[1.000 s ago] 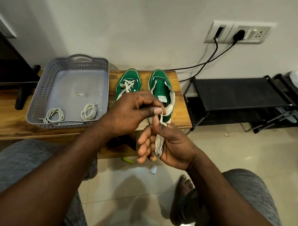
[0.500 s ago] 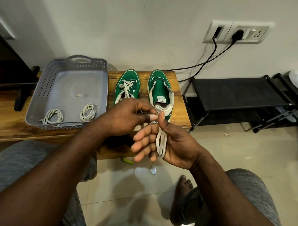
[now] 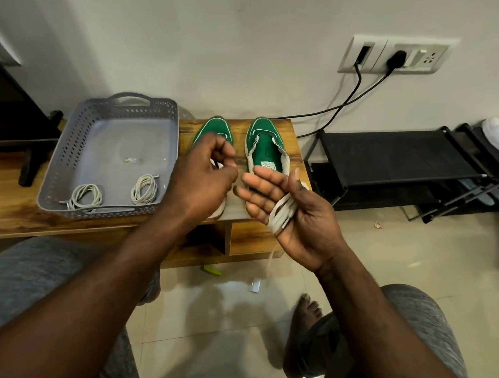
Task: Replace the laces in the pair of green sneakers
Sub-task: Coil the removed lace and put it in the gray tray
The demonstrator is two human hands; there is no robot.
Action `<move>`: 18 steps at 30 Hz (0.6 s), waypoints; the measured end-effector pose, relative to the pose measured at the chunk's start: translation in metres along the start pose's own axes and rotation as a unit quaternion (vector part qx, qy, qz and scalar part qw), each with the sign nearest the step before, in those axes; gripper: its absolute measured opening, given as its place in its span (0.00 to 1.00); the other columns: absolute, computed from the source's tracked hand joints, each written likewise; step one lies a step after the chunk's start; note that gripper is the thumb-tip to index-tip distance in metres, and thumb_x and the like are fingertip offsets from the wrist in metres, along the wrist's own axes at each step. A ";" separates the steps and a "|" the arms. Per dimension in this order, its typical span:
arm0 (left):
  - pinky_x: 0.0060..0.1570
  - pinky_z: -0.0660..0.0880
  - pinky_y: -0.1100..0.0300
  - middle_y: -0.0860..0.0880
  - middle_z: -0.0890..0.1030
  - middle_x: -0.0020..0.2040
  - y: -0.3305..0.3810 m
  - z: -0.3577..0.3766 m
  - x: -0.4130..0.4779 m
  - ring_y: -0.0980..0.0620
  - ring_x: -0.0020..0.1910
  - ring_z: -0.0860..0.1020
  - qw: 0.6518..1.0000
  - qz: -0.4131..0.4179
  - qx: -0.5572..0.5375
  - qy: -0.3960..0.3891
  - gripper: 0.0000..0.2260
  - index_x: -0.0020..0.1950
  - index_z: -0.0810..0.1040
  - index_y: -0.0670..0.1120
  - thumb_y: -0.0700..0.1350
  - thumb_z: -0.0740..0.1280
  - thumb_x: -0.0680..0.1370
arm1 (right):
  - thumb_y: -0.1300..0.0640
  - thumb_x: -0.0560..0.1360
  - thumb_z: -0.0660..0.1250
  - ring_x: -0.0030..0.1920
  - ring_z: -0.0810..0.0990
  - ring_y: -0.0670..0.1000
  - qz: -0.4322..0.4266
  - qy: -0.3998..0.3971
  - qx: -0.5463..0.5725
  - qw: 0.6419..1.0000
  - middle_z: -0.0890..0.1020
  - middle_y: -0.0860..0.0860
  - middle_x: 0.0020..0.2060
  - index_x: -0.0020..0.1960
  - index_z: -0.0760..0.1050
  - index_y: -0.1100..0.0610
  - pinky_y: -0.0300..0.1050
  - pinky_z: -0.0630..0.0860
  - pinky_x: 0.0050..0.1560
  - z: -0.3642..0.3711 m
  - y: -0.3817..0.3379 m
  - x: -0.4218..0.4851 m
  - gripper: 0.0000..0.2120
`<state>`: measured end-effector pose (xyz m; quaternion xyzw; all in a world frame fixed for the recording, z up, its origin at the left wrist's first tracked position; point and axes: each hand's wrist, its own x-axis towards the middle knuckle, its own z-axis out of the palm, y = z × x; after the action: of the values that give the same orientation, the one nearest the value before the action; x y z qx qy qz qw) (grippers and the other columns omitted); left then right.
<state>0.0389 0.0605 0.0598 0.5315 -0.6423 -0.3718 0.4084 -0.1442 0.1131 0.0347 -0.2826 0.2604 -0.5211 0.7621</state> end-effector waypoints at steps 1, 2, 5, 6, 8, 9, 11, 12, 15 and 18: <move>0.43 0.79 0.52 0.52 0.80 0.46 0.003 0.002 -0.003 0.54 0.43 0.78 0.999 0.041 0.023 0.027 0.08 0.52 0.77 0.50 0.38 0.68 0.77 | 0.46 0.88 0.49 0.70 0.79 0.62 -0.014 0.025 0.000 1.000 0.80 0.63 0.69 0.74 0.72 0.64 0.52 0.79 0.67 -0.002 0.000 0.002 0.27; 0.40 0.75 0.57 0.53 0.79 0.44 0.006 0.004 -0.009 0.57 0.39 0.76 0.995 0.079 0.051 0.022 0.07 0.51 0.77 0.49 0.39 0.69 0.76 | 0.46 0.87 0.50 0.71 0.78 0.61 -0.026 0.043 0.002 0.999 0.79 0.63 0.70 0.74 0.71 0.65 0.53 0.77 0.71 -0.004 0.000 0.004 0.27; 0.37 0.71 0.60 0.56 0.80 0.41 0.011 0.021 -0.023 0.60 0.36 0.76 0.981 0.109 0.105 -0.122 0.03 0.46 0.81 0.53 0.46 0.72 0.76 | 0.46 0.86 0.51 0.74 0.75 0.59 -0.050 0.063 0.007 0.997 0.76 0.63 0.73 0.76 0.68 0.66 0.56 0.72 0.75 -0.008 0.000 0.007 0.29; 0.38 0.72 0.58 0.57 0.80 0.40 0.009 0.028 -0.027 0.60 0.37 0.76 0.973 0.111 0.129 -0.157 0.03 0.45 0.82 0.54 0.50 0.73 0.76 | 0.45 0.86 0.51 0.75 0.74 0.59 -0.051 0.069 0.001 0.996 0.76 0.62 0.73 0.77 0.67 0.66 0.56 0.71 0.76 -0.008 0.000 0.007 0.30; 0.40 0.76 0.55 0.58 0.81 0.40 0.005 0.041 -0.032 0.61 0.39 0.77 0.963 0.106 0.172 -0.180 0.08 0.44 0.82 0.55 0.58 0.74 0.76 | 0.44 0.84 0.52 0.75 0.74 0.58 -0.048 0.084 -0.015 0.995 0.77 0.61 0.73 0.77 0.68 0.65 0.57 0.69 0.77 -0.007 0.000 0.006 0.30; 0.41 0.77 0.54 0.58 0.81 0.40 0.004 0.045 -0.033 0.61 0.39 0.77 0.963 0.097 0.180 -0.176 0.09 0.44 0.83 0.55 0.59 0.74 0.76 | 0.45 0.84 0.52 0.75 0.75 0.57 -0.048 0.089 -0.022 0.995 0.77 0.60 0.73 0.77 0.68 0.65 0.57 0.68 0.78 -0.007 0.001 0.006 0.30; 0.40 0.77 0.54 0.57 0.82 0.39 0.004 0.048 -0.035 0.60 0.38 0.78 0.965 0.082 0.193 -0.156 0.09 0.44 0.83 0.55 0.59 0.74 0.77 | 0.46 0.85 0.52 0.75 0.75 0.58 -0.053 0.091 -0.029 0.994 0.77 0.61 0.73 0.77 0.68 0.66 0.59 0.65 0.79 -0.006 0.003 0.005 0.30; 0.39 0.77 0.55 0.57 0.82 0.39 0.003 0.048 -0.035 0.60 0.37 0.78 0.967 0.076 0.191 -0.147 0.09 0.44 0.84 0.55 0.59 0.74 0.77 | 0.46 0.85 0.51 0.75 0.74 0.59 -0.054 0.092 -0.031 0.994 0.77 0.62 0.73 0.76 0.68 0.67 0.60 0.65 0.79 -0.005 0.003 0.005 0.30; 0.38 0.76 0.56 0.57 0.82 0.38 0.003 0.048 -0.035 0.60 0.37 0.78 0.970 0.068 0.170 -0.158 0.07 0.43 0.84 0.54 0.56 0.74 0.77 | 0.46 0.85 0.50 0.75 0.74 0.59 -0.053 0.097 -0.030 0.993 0.76 0.62 0.73 0.76 0.68 0.67 0.59 0.66 0.79 -0.004 0.004 0.006 0.30; 0.41 0.77 0.56 0.57 0.82 0.38 0.004 0.046 -0.032 0.60 0.39 0.79 0.966 0.031 0.173 -0.189 0.07 0.41 0.83 0.54 0.55 0.76 0.76 | 0.44 0.86 0.50 0.74 0.76 0.60 -0.049 0.097 -0.004 0.994 0.77 0.63 0.72 0.75 0.69 0.68 0.57 0.71 0.76 -0.003 0.000 0.006 0.31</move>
<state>-0.0020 0.0952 0.0413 0.4941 -0.7784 -0.3358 0.1930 -0.1442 0.1070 0.0318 -0.2459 0.3213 -0.5816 0.7057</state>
